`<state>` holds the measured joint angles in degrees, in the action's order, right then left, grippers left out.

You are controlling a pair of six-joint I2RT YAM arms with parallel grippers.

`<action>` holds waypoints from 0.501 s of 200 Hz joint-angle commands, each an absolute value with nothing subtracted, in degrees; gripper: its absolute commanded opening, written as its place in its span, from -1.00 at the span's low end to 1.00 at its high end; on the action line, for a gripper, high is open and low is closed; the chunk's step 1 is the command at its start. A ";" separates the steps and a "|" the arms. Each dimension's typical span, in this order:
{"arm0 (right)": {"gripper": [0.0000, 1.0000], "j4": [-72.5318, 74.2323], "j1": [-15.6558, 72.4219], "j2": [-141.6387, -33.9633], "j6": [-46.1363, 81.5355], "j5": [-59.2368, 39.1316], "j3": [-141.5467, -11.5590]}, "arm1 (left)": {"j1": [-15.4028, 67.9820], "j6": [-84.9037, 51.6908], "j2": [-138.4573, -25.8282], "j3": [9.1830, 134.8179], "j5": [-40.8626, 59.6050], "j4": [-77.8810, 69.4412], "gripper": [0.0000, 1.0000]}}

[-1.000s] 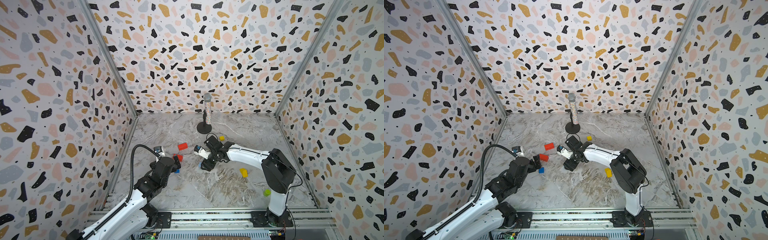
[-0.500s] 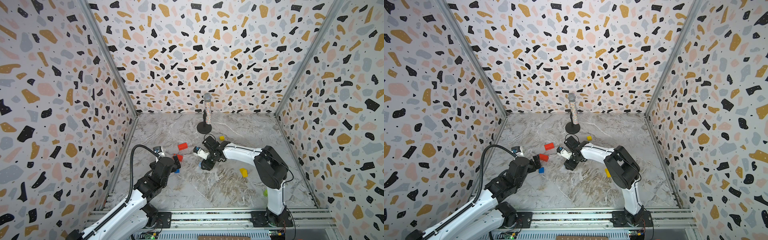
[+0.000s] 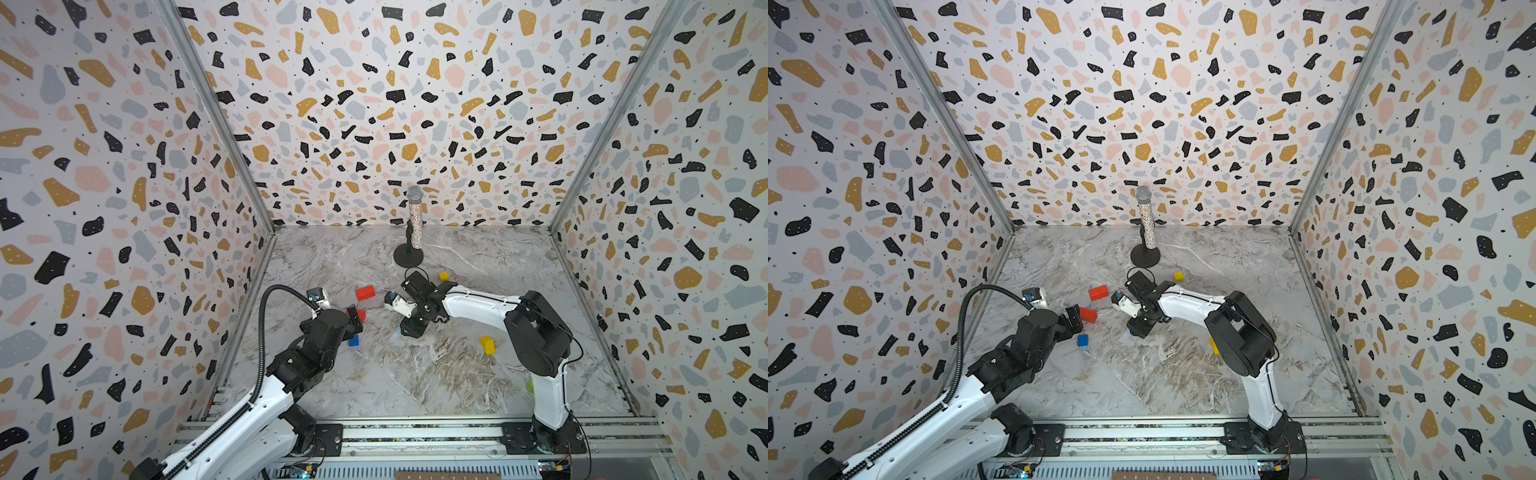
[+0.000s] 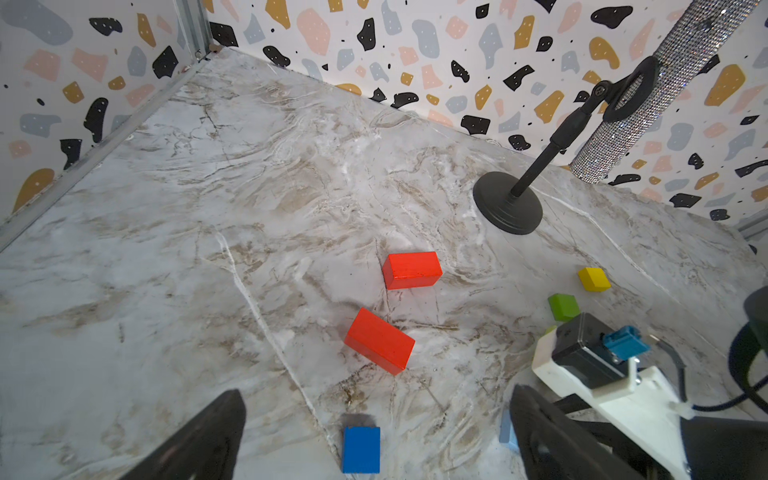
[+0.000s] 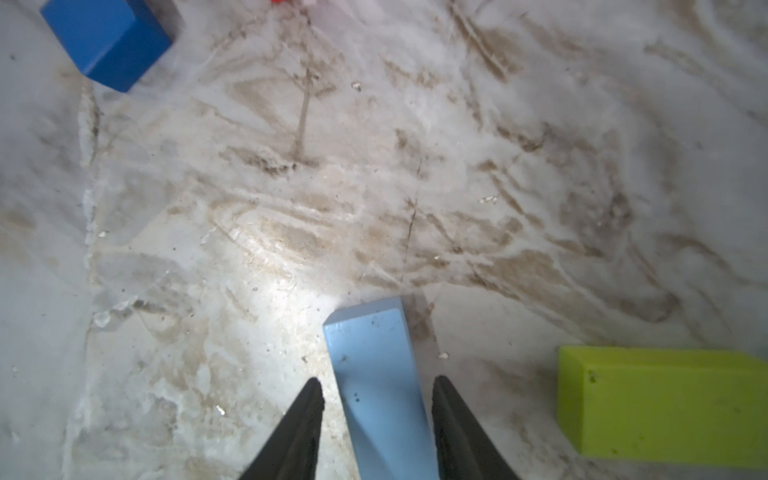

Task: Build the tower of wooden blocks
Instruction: 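Grasp the light blue block with the right gripper while the left arm advances, then carry the light blue block with the right gripper toward the table center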

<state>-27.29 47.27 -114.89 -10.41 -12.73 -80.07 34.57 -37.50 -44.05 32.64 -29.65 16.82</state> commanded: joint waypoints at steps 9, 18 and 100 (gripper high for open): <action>-0.13 -29.36 48.49 -115.12 -9.36 -10.80 -81.40 | 34.56 -36.89 -42.53 34.02 -30.71 18.39 1.00; -0.16 -29.35 48.69 -115.16 -9.09 -10.19 -81.13 | 34.54 -37.23 -41.98 33.67 -31.05 18.71 1.00; -0.45 -29.27 48.69 -114.63 -4.50 -7.72 -80.33 | 34.56 -38.64 -39.70 33.31 -32.42 20.04 1.00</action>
<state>-27.49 48.66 -115.46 -7.22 -9.32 -80.07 34.57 -38.33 -40.27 32.71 -30.94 19.77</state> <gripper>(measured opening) 0.322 0.998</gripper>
